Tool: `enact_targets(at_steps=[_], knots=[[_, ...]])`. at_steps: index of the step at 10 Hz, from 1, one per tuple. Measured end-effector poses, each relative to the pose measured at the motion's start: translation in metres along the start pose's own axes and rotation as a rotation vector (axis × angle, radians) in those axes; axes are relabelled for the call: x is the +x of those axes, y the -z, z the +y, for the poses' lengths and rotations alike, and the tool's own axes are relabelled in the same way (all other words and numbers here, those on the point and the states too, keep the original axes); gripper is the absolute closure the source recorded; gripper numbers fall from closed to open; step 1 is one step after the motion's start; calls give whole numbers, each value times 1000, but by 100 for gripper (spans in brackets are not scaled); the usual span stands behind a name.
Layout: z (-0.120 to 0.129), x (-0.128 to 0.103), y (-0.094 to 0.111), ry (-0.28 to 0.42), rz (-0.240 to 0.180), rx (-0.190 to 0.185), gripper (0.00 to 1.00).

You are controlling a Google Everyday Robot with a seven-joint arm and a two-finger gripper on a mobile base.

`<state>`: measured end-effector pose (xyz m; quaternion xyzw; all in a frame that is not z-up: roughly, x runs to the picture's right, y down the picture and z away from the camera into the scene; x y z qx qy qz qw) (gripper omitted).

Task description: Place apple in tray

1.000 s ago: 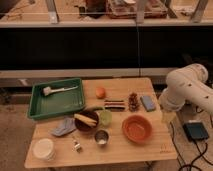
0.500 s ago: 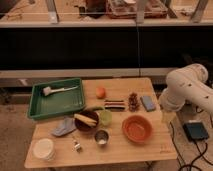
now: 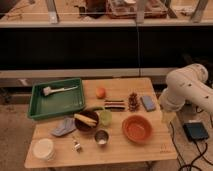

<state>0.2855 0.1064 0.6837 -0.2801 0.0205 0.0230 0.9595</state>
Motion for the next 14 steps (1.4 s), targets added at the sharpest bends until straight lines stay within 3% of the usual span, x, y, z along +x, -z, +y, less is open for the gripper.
enact_targets(at_steps=[4, 7, 11, 12, 14], knots=[[-2, -1, 0, -1, -8, 9, 35], [-35, -22, 13, 27, -61, 76, 35], [-126, -107, 27, 142, -158, 159, 35], [-148, -141, 26, 188, -201, 170, 35], [-177, -183, 18, 248, -312, 162, 35]])
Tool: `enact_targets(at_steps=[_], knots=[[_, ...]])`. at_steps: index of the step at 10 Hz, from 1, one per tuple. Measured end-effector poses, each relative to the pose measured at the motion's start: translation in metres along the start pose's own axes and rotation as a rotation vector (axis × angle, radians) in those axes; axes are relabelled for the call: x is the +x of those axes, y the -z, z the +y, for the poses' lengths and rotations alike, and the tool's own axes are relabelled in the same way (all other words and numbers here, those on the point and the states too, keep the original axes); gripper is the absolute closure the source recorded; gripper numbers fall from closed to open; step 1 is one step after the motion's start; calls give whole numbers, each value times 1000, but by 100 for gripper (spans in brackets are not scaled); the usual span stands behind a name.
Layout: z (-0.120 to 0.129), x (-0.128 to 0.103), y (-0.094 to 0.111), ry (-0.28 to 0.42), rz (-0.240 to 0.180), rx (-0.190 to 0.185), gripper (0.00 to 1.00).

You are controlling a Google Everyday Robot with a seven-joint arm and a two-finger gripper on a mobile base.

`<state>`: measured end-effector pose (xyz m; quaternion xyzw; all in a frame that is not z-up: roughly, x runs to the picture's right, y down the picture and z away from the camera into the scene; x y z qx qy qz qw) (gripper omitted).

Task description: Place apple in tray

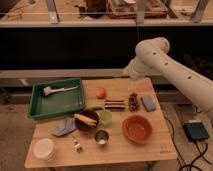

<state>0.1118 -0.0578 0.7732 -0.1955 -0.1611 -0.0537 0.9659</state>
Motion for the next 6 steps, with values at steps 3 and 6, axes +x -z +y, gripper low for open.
enact_targets(at_steps=[3, 6], knots=[[-29, -24, -53, 26, -169, -12, 35], [-38, -25, -95, 4, -207, 1, 35]])
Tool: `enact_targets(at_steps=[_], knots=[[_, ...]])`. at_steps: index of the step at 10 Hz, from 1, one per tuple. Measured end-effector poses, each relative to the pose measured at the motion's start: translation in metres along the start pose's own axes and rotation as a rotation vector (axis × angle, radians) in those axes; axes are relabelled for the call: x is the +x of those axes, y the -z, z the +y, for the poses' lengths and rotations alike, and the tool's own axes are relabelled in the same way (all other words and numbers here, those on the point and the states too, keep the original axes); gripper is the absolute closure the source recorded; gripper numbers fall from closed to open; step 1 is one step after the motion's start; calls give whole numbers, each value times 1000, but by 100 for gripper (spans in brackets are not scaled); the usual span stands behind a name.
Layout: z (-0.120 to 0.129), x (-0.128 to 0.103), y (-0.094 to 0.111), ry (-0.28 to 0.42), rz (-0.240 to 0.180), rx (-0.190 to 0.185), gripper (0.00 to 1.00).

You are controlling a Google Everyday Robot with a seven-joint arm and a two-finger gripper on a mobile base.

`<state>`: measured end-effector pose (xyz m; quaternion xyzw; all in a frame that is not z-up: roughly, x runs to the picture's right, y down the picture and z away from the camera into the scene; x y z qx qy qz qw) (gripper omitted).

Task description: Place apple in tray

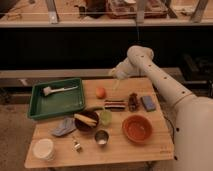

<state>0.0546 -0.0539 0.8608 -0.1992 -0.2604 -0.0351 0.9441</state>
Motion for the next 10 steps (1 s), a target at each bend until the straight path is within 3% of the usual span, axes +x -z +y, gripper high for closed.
enact_targets(at_steps=[6, 10], knots=[[3, 2, -4, -28, -3, -5, 35], [17, 10, -58, -108, -6, -3, 35]])
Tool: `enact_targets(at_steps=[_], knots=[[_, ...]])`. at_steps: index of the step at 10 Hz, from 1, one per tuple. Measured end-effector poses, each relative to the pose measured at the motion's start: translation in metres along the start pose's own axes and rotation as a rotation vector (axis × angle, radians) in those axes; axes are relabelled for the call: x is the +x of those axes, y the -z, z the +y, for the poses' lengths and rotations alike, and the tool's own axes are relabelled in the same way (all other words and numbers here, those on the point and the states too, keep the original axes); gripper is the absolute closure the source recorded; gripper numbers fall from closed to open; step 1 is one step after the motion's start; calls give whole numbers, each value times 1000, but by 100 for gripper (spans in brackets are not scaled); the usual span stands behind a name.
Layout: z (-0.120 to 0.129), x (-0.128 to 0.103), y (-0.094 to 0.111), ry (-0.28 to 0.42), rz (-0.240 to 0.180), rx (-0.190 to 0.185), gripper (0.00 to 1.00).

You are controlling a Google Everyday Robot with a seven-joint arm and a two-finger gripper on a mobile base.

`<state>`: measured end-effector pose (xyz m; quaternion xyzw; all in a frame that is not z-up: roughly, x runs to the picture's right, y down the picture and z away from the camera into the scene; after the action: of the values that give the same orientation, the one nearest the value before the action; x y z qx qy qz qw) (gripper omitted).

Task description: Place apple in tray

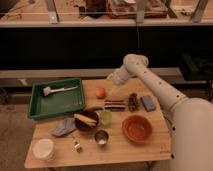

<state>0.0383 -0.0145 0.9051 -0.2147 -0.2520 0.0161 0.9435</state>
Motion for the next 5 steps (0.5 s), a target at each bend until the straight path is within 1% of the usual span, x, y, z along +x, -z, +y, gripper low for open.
enact_targets(at_steps=[1, 2, 3, 4, 5], knots=[[3, 5, -16, -21, 4, 9, 35], [1, 8, -29, -39, 7, 25, 35], [-3, 17, -39, -58, 8, 44, 35], [-6, 23, -43, -72, 8, 57, 35], [-15, 27, -48, -87, 0, 67, 35]])
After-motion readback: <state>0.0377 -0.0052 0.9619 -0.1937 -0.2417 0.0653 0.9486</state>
